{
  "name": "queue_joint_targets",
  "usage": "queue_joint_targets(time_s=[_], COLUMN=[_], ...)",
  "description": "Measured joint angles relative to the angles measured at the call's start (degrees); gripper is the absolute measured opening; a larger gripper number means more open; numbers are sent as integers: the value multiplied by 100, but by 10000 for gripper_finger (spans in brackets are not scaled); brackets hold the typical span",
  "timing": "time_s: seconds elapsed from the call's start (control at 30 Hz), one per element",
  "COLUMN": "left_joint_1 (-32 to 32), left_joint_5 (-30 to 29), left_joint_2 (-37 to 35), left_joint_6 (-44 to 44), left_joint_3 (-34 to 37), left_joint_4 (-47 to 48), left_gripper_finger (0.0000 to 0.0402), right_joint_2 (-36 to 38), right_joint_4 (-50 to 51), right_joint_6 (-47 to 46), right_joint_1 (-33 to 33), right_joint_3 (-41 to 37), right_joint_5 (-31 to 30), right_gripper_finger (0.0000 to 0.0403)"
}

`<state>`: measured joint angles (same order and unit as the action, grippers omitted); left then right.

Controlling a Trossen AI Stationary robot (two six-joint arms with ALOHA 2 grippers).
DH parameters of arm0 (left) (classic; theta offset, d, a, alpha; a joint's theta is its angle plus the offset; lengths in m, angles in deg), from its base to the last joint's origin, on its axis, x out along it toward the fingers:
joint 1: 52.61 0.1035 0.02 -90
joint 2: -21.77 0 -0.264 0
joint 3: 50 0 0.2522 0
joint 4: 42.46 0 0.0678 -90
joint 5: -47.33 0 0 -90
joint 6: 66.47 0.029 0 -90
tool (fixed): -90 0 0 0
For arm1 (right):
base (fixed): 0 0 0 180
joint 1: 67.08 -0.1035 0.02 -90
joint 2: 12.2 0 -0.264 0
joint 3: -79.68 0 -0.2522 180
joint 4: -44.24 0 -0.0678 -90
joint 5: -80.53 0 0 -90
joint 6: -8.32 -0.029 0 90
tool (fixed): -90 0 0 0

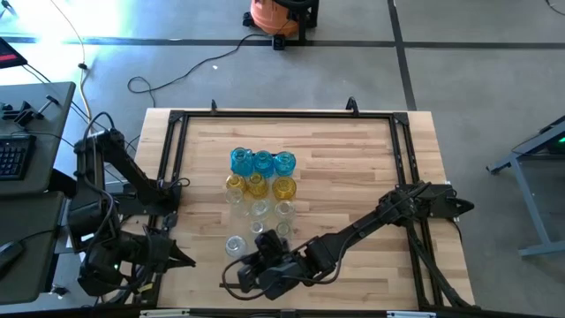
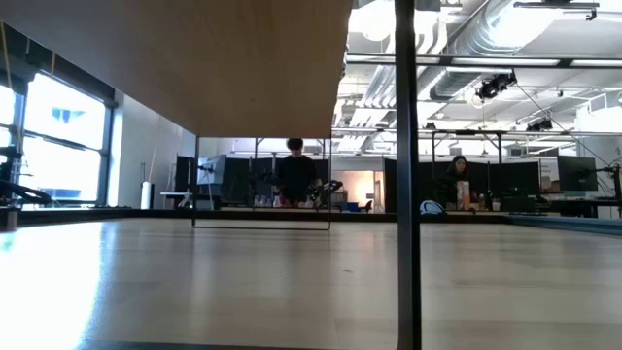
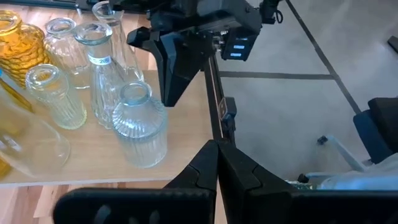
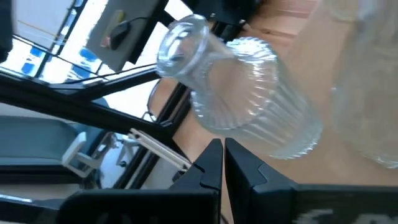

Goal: Sort vases onto shelf
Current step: Put the transparent vase on the shelf to align with the other transparent vases

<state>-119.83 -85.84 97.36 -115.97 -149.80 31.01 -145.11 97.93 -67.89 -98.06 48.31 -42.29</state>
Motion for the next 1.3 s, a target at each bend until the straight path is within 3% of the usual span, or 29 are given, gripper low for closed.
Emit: queue_joint_targets(time_s=[0.27,0.6,1.03,1.3], left_joint_1=[0,256,924,1340], left_joint_5=[533,355,391,405], left_joint_2=[273,734,1528,1863], left_joint_6=[7,13,-597,-864], left_joint_3=[0,0,0,0], left_joint_4=[-366,-432,-616,-687], left_gripper_finger=[0,0,0,0], right_joint_2=[0,26,495,518], right_joint_4=[-856,-717,3062,4706], right_joint_6=[270,124,-2276,-3163], right_joint_1=[-167,-816,-1870,-2158], right_joint_3=[-2,6,13,13], right_joint_5=[44,126,-1002,-960], right_gripper_finger=[0,0,0,0])
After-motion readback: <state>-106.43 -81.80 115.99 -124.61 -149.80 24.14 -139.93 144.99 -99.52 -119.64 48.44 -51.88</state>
